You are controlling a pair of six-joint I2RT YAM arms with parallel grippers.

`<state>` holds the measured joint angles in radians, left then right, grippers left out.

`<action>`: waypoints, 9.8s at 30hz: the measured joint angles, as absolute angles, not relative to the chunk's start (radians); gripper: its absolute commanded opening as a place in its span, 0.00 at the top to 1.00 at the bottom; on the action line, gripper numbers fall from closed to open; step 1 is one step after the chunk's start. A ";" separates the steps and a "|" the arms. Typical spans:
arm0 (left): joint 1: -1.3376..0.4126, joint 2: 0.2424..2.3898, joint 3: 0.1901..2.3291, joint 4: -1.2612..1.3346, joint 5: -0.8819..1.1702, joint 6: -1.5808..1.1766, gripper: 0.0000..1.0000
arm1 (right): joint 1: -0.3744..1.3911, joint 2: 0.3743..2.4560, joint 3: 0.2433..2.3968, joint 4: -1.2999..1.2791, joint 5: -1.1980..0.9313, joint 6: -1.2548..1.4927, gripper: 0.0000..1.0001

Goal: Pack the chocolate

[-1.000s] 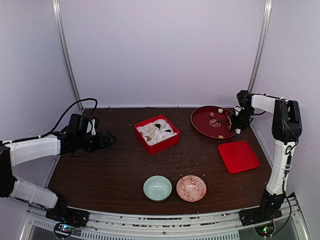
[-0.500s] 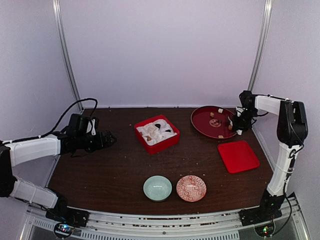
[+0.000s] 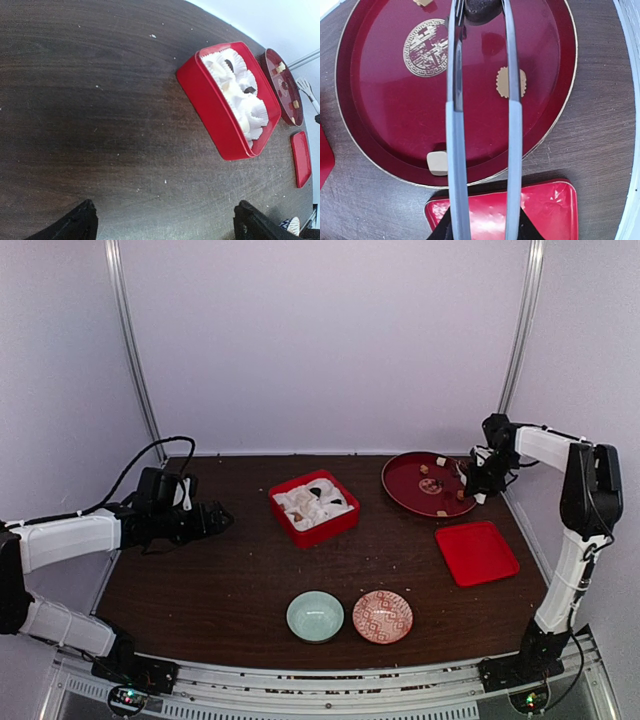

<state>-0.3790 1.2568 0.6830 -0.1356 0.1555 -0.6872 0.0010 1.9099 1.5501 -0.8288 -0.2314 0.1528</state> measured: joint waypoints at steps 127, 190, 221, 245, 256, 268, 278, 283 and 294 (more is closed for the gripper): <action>-0.379 1.221 0.678 -0.152 0.134 -0.701 0.02 | 0.268 1.919 1.370 -0.572 -0.153 0.244 0.38; -0.379 1.273 0.711 -0.155 0.192 -0.723 0.02 | -0.178 1.897 1.258 -0.836 0.027 -0.006 1.00; -0.379 1.273 0.751 -0.192 0.183 -0.693 0.02 | -0.180 1.497 1.127 -0.881 0.084 0.098 1.00; -0.379 1.216 0.764 -0.234 0.130 -0.661 0.02 | -0.180 1.304 1.139 -0.780 -0.105 0.138 1.00; -0.379 1.207 0.812 -0.226 0.183 -0.593 0.02 | -0.139 1.187 1.179 -0.742 -0.253 0.161 1.00; -0.528 1.232 0.939 -0.041 0.419 -0.580 0.02 | 0.259 1.341 1.284 -0.593 -0.306 0.296 1.00; -0.591 1.355 0.976 0.059 0.450 -0.632 0.04 | 0.483 1.511 1.415 -0.485 -0.314 0.367 1.00; -0.593 1.378 0.979 0.077 0.451 -0.654 0.09 | 0.551 1.554 1.467 -0.456 -0.318 0.390 1.00; -0.610 1.430 1.027 0.196 0.497 -0.723 0.61 | 0.665 1.605 1.516 -0.369 -0.360 0.434 1.00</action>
